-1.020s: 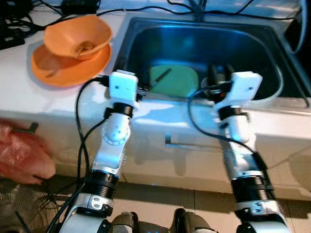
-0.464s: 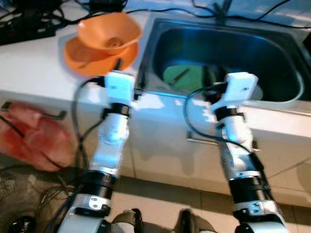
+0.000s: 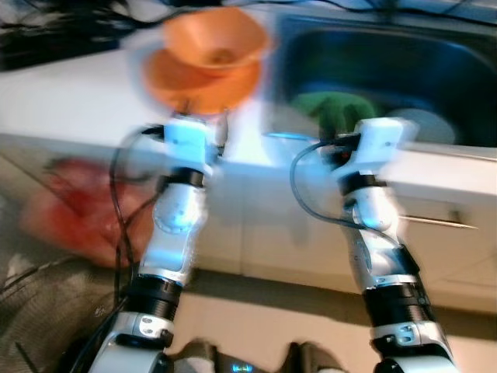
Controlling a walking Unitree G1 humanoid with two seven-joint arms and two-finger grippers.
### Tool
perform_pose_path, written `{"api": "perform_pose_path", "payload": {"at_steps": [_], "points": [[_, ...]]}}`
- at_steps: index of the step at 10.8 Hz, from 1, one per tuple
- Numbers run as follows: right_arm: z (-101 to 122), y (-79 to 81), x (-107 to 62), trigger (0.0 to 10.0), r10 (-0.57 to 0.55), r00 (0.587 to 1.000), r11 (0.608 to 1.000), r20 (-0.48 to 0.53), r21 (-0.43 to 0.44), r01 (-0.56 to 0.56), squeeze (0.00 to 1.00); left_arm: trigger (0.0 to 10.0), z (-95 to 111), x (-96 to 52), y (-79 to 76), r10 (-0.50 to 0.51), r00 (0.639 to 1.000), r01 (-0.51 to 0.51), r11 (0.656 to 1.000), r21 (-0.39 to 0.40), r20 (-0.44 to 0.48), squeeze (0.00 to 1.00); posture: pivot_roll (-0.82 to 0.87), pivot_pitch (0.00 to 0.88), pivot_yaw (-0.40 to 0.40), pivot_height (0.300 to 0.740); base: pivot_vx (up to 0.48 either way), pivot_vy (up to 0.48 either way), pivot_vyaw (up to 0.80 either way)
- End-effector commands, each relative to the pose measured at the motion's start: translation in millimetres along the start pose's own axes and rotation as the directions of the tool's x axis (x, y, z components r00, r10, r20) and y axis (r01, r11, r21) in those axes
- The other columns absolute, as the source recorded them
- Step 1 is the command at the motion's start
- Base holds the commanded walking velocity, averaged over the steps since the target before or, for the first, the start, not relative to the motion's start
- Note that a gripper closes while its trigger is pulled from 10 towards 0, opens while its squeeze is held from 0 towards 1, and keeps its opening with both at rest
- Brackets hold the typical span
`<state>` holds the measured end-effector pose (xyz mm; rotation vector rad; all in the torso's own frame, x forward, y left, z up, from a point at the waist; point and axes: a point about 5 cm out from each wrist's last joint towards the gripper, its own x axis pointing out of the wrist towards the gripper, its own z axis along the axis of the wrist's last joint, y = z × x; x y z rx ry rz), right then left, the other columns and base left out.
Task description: Kitchen organization
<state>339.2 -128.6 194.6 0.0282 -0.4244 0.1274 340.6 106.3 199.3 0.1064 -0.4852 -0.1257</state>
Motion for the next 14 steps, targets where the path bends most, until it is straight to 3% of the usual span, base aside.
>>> {"api": "perform_pose_path", "payload": {"at_steps": [1,4,8,14], "points": [[0.8,-7.1,-2.2,10.0,-0.02,1.0,1.0,0.006,-0.007,0.021,0.0,10.0,0.4,-0.8,-9.0,-0.024,1.0,0.024,1.0,-0.012,-0.004,0.0,0.08,0.197,0.012,0.74,0.0,0.0,0.0],[-0.4,-8.8,-2.3,10.0,-0.031,0.999,0.999,-0.006,-0.004,0.031,0.0,10.0,-0.3,-1.3,-9.0,-0.022,1.0,0.022,1.0,-0.016,-0.009,0.0,0.08,0.199,0.009,0.74,0.0,0.0,0.0],[-2.4,-8.1,-1.8,10.0,-0.031,0.999,1.0,-0.02,-0.004,0.031,0.0,10.0,-1.4,-2.1,-7.6,-0.018,1.0,0.018,1.0,-0.015,-0.016,0.0,0.08,0.201,0.008,0.74,0.0,0.0,-0.74],[-2.5,-7.7,-1.8,10.0,-0.029,0.999,1.0,-0.019,0.005,0.03,0.0,10.0,0.1,-2.2,-7.1,-0.015,1.0,0.015,1.0,-0.008,-0.007,0.0,0.08,0.2,0.005,0.74,0.099,0.0,0.0]]}}
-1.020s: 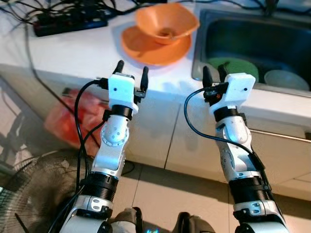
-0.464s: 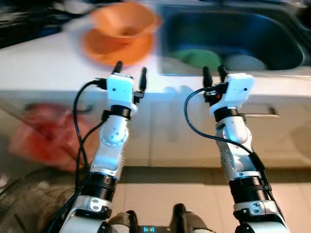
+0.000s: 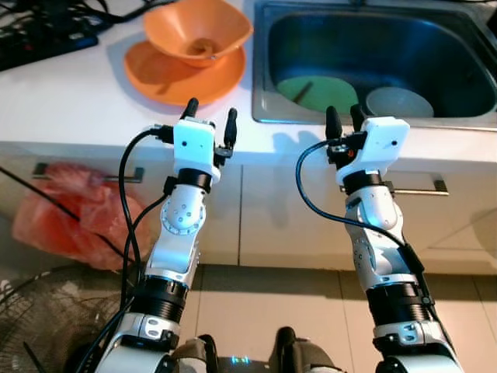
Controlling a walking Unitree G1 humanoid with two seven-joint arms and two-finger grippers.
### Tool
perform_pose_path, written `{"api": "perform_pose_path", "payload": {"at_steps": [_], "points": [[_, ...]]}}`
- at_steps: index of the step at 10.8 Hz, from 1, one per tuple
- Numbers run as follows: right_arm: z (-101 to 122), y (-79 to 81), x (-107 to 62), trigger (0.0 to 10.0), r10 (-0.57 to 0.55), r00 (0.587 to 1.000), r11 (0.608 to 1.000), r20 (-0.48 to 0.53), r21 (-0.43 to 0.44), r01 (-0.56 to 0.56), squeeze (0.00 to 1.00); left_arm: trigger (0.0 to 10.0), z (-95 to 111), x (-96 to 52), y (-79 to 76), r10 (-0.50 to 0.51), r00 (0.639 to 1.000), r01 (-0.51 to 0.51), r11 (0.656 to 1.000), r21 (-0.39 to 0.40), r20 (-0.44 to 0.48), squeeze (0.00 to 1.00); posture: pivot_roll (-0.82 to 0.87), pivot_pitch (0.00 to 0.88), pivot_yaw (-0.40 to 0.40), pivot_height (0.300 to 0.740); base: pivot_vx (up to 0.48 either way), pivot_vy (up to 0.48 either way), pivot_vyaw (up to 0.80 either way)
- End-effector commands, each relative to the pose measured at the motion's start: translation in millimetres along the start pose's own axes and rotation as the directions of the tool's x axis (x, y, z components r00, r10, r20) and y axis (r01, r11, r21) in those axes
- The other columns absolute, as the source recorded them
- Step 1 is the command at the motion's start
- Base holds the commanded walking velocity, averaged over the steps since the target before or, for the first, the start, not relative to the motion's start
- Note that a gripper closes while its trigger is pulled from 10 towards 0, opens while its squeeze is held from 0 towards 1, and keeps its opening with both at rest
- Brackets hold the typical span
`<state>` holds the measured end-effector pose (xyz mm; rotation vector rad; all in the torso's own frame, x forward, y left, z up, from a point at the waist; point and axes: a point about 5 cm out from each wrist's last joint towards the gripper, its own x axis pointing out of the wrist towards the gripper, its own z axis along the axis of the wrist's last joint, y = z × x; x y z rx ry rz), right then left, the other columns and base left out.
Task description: Kitchen organization
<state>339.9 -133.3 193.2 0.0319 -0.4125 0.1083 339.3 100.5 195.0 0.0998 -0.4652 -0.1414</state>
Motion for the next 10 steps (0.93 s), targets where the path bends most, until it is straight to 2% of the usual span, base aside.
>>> {"api": "perform_pose_path", "payload": {"at_steps": [1,7,10], "points": [[-1.6,-2.3,-1.2,10.0,-0.008,1.0,1.0,-0.011,0.008,0.009,0.0,10.0,2.9,-0.2,-0.6,0.0,1.0,0.0,1.0,0.004,0.012,0.0,0.08,0.2,0.005,0.74,0.33,0.0,-0.66],[0.0,-1.2,-1.2,10.0,-0.003,1.0,1.0,0.006,0.005,0.003,0.0,10.0,3.8,-0.9,0.7,0.005,1.0,-0.005,1.0,0.003,0.017,0.0,0.09,0.2,0.005,0.74,0.338,0.0,0.0],[0.1,-0.5,-1.8,10.0,0.003,1.0,1.0,0.008,0.0,-0.003,0.0,10.0,6.9,-2.2,-2.3,-0.006,0.999,0.006,1.0,-0.001,0.043,0.0,0.09,0.202,0.007,0.74,0.084,0.0,0.0]]}}
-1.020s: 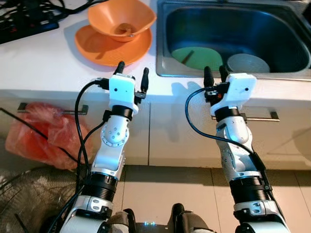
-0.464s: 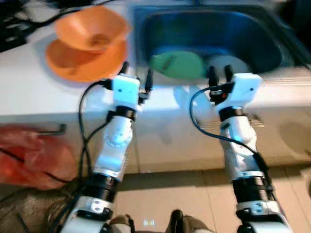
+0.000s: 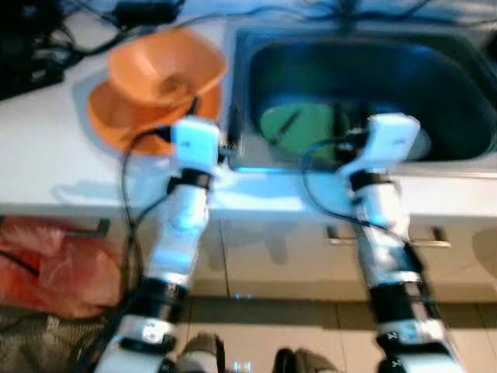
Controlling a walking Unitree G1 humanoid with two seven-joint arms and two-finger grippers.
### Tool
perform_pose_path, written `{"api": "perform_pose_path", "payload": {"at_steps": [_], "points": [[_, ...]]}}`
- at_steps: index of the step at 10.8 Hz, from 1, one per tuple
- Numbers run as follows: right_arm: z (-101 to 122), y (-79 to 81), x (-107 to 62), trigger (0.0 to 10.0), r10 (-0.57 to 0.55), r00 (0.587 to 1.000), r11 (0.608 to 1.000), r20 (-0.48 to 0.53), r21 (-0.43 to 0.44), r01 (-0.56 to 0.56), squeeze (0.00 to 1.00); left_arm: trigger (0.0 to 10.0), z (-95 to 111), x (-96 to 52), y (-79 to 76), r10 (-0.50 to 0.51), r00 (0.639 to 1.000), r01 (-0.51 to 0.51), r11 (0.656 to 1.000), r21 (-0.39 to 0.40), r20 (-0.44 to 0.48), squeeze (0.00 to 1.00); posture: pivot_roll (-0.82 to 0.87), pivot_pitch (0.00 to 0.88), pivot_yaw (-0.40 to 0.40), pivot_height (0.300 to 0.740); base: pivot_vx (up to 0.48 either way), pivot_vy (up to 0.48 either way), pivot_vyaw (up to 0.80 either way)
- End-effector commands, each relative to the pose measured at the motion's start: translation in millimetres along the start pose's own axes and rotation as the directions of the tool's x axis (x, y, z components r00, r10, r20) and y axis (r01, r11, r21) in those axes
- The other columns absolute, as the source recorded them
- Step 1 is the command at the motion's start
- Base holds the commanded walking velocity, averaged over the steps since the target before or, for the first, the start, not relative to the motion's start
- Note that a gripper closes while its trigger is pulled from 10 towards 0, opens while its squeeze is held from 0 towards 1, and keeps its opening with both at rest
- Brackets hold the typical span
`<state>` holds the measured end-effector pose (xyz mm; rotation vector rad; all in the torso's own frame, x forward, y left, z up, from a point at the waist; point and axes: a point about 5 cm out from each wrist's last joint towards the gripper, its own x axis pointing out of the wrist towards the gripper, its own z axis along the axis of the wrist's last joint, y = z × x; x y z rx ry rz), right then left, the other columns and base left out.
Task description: Kitchen organization
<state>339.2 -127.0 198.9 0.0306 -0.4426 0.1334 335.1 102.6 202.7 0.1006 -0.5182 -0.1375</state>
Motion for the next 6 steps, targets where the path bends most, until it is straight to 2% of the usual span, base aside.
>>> {"api": "perform_pose_path", "payload": {"at_steps": [1,3,6], "points": [[-5,-5.7,-4.9,10.0,-0.015,1.0,1.0,-0.021,-0.008,0.015,0.0,10.0,-1,-1.8,-5.3,-0.011,1.0,0.011,1.0,-0.014,-0.004,0.0,0.09,0.203,0.007,0.74,0.0,0.0,0.0],[-2,-6.3,-4.5,10.0,-0.013,1.0,1.0,-0.007,-0.007,0.013,0.0,10.0,9,-2.7,-4.6,-0.005,0.999,0.005,1.0,0.006,0.035,0.0,0.08,0.206,0.007,0.74,0.0,0.0,0.0],[-2,-6.6,-5.1,10.0,-0.013,1.0,1.0,-0.009,0.001,0.013,0.0,10.0,18,-17.8,-3.3,-0.031,0.998,0.028,0.998,0.058,0.057,0.0,0.1,0.206,0.003,0.74,0.0,0.0,0.0]]}}
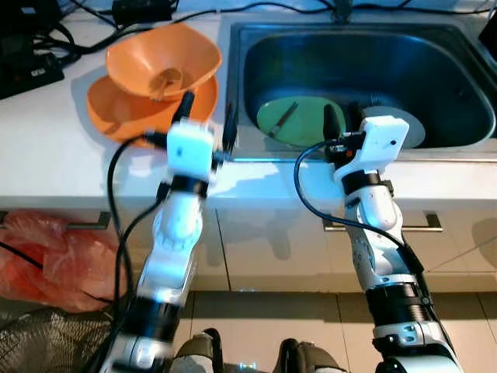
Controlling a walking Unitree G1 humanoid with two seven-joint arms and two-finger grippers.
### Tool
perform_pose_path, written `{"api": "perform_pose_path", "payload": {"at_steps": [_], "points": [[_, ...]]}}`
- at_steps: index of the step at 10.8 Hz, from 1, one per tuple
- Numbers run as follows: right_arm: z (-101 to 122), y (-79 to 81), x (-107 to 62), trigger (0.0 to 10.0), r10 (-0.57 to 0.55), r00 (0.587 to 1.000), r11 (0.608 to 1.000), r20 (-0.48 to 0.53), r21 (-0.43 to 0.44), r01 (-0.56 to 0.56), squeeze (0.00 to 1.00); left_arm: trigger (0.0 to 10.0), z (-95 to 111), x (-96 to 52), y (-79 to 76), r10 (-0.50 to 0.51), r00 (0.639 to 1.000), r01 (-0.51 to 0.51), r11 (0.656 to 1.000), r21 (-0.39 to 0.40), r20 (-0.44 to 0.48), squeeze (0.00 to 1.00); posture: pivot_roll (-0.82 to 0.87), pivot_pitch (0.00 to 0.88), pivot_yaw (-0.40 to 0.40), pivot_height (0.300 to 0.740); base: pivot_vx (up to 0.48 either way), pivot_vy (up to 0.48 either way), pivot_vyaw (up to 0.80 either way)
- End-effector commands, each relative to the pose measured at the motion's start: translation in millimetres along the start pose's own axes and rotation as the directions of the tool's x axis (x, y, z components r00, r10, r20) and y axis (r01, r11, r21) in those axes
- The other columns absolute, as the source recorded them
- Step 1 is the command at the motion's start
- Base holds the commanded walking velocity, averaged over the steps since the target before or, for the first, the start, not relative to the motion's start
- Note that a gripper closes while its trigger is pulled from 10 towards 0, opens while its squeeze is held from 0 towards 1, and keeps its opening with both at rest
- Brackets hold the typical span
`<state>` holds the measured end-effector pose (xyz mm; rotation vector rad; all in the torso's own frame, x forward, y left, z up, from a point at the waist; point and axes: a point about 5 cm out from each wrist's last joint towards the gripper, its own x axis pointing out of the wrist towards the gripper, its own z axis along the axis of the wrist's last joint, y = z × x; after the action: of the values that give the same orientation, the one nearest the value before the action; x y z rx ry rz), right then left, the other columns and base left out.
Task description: Kitchen organization
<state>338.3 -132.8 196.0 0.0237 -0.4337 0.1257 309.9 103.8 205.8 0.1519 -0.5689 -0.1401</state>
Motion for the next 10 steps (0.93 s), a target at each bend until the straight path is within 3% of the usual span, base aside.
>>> {"api": "perform_pose_path", "payload": {"at_steps": [1,2,5,10], "points": [[0,-1.1,-1.9,10.0,-0.006,1.0,1.0,0.003,0.01,0.006,0.0,10.0,7,-1.4,2.5,0.007,1.0,-0.007,1.0,0.015,0.018,0.0,0.1,0.206,0.002,0.74,0.0,0.0,0.0],[7,-3.0,0.4,10.0,-0.006,1.0,1.0,0.024,0.007,0.006,0.0,10.0,17,-1.0,23.0,0.104,0.993,-0.107,0.992,0.061,0.05,0.0,0.11,0.204,-0.005,0.74,0.0,0.0,0.0],[14,-4.9,3.0,10.0,-0.005,0.999,1.0,0.052,0.003,0.005,0.0,10.0,29,3.0,43.2,0.189,0.978,-0.197,0.977,0.081,0.09,0.0,0.11,0.2,-0.012,0.74,0.0,0.0,0.0],[13,-3.6,3.1,10.0,-0.002,0.999,1.0,0.048,0.009,0.002,0.0,10.0,15,15.0,44.3,0.176,0.984,-0.176,0.984,0.024,0.005,0.0,0.11,0.195,-0.012,0.74,0.0,0.0,0.0]]}}
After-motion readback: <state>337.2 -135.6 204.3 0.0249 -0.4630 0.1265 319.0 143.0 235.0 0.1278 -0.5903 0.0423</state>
